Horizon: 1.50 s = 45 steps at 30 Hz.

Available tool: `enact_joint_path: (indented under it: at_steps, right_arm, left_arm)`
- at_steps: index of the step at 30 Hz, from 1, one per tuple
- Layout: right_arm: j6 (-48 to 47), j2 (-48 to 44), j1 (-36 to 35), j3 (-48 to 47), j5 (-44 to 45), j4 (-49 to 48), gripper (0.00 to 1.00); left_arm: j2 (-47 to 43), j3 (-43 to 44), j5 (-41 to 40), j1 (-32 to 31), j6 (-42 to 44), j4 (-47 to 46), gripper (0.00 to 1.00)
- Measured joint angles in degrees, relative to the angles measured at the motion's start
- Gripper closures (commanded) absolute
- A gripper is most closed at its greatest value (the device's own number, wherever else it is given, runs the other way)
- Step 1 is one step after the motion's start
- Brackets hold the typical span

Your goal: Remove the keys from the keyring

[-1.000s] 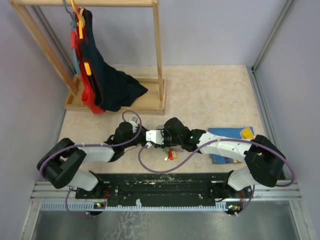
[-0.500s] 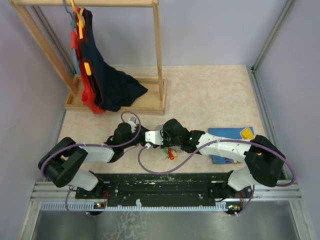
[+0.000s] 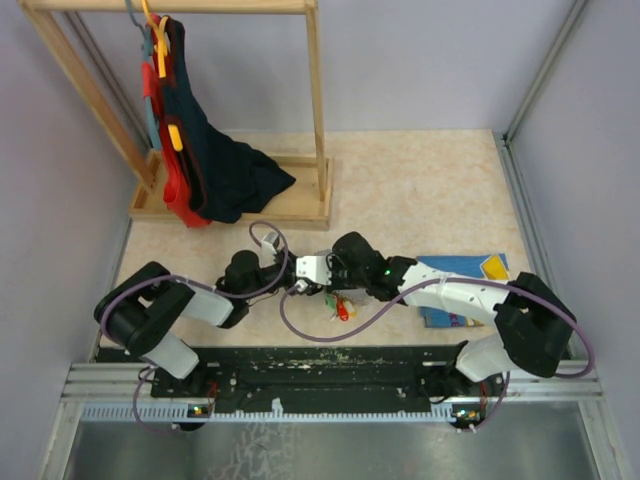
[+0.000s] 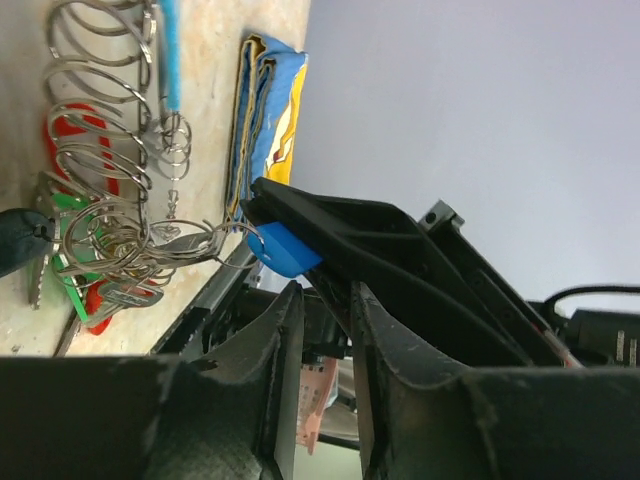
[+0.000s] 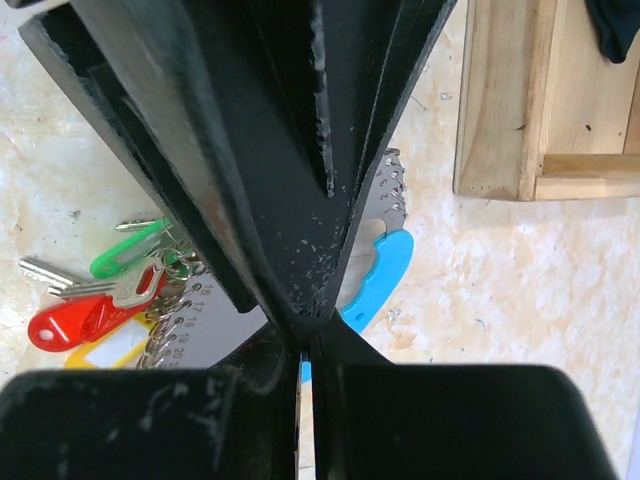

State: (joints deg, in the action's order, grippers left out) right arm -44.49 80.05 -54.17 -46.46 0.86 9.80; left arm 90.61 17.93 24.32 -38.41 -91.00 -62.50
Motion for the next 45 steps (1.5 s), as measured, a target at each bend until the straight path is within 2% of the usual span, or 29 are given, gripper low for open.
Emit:
enact_joint_path:
  at_steps: [5, 9, 17, 23, 26, 31, 38, 45]
  right_arm:
    - [0.9, -1.3, 1.7, 0.0, -3.3, 0.5, 1.00]
    - [1.9, -1.9, 3.0, 0.0, -6.2, 1.0, 1.00]
    - [3.4, -2.6, 5.6, 0.0, -10.4, 1.7, 1.00]
    - [3.6, -3.8, 6.8, 0.0, -13.6, 2.6, 1.00]
    - [3.4, -4.7, 7.8, 0.0, -15.5, 3.4, 1.00]
    - [1.7, -5.7, 9.0, 0.0, -18.8, 4.4, 1.00]
    - [-1.3, -6.6, 10.3, 0.0, -23.2, 6.5, 1.00]
    - [-3.2, -6.8, 10.5, 0.0, -25.9, 7.9, 1.00]
  left_arm:
    - [-2.7, -0.1, 0.9, 0.0, 3.9, -0.8, 0.63]
    - [-8.9, -0.1, 1.0, -0.1, 10.1, 3.4, 0.61]
    - [-18.1, 0.2, -1.4, -0.1, 25.7, 17.2, 0.61]
    - [-23.9, 0.0, -4.7, -0.1, 42.5, 24.5, 0.62]
    - [-28.7, -1.9, -5.3, -0.1, 52.2, 23.3, 0.61]
    - [-33.8, -6.5, -1.7, -0.1, 69.2, 16.8, 0.58]
    - [-31.6, -6.6, 6.8, -0.1, 88.5, 13.6, 0.58]
    - [-25.4, -3.6, 14.4, -0.1, 99.7, 13.6, 0.58]
